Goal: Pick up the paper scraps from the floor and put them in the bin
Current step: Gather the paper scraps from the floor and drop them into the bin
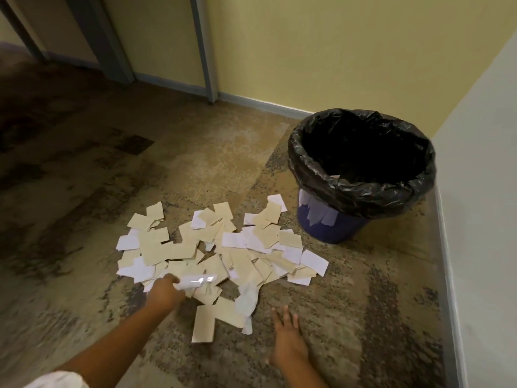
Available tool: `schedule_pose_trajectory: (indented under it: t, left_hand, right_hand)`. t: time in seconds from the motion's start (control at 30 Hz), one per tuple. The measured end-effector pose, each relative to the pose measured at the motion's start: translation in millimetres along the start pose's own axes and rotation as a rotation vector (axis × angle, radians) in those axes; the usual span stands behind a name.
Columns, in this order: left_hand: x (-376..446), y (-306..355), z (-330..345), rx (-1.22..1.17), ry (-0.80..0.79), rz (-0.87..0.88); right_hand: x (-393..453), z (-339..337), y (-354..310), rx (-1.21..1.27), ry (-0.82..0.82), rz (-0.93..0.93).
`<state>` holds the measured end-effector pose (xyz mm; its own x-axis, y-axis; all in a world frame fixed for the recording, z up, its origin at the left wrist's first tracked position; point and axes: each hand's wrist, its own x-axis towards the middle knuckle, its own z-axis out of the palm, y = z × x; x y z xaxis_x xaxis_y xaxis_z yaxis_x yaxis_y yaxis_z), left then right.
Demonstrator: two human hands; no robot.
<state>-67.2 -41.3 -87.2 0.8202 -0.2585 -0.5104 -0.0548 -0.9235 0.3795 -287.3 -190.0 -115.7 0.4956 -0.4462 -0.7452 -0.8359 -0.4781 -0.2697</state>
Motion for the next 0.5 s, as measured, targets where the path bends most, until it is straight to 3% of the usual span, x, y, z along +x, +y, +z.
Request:
schedule_pose_trajectory:
  t: [0.2,0.3,0.43,0.5]
  left_hand:
    - [36,-73,-31,0.217,0.11,-0.068]
    - [65,-81,-41,0.124,0.16,-0.071]
    - [105,-76,-50,-0.189,0.176,-0.113]
    - [119,-81,-50,-0.19,0.18,-0.145]
  right_hand:
    - [14,10,-2,-0.133,-0.024,0.051]
    - [22,12,4,-0.119,-0.021,0.03]
    - [26,18,9,-0.067,0.001,0.012]
    - [29,20,12,-0.068,0.019,0.007]
